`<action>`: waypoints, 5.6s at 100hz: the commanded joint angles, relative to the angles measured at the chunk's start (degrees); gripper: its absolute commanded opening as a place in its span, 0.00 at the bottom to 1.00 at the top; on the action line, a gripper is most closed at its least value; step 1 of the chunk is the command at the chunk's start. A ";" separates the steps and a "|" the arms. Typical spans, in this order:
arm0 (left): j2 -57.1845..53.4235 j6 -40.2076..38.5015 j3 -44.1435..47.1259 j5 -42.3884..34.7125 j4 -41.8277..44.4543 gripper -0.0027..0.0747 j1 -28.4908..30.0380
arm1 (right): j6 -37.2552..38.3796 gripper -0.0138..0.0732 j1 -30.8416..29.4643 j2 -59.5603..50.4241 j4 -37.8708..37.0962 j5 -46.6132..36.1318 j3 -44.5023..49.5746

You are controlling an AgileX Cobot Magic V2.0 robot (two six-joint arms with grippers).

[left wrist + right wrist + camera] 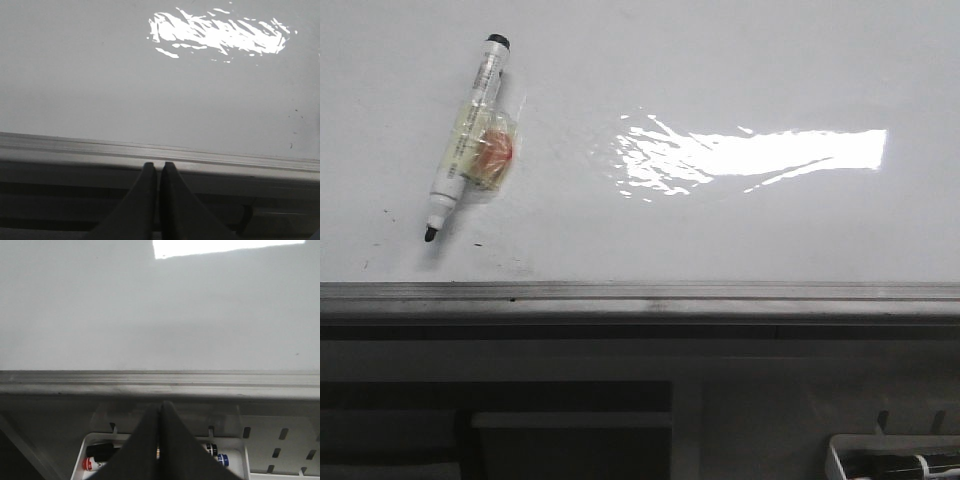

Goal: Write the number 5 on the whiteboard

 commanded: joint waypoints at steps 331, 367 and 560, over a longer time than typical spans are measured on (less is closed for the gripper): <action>69.59 22.63 -32.74 -20.57 -31.05 0.24 -32.14 | -8.62 0.57 7.36 13.85 15.55 -1.06 -22.00; 65.51 22.75 -33.08 -20.20 -20.43 0.01 -35.88 | -10.18 0.57 9.14 16.27 17.31 4.13 -23.64; 58.75 22.96 -34.60 -18.45 17.30 0.01 -57.55 | -40.15 0.13 46.78 57.09 35.77 -18.89 -36.50</action>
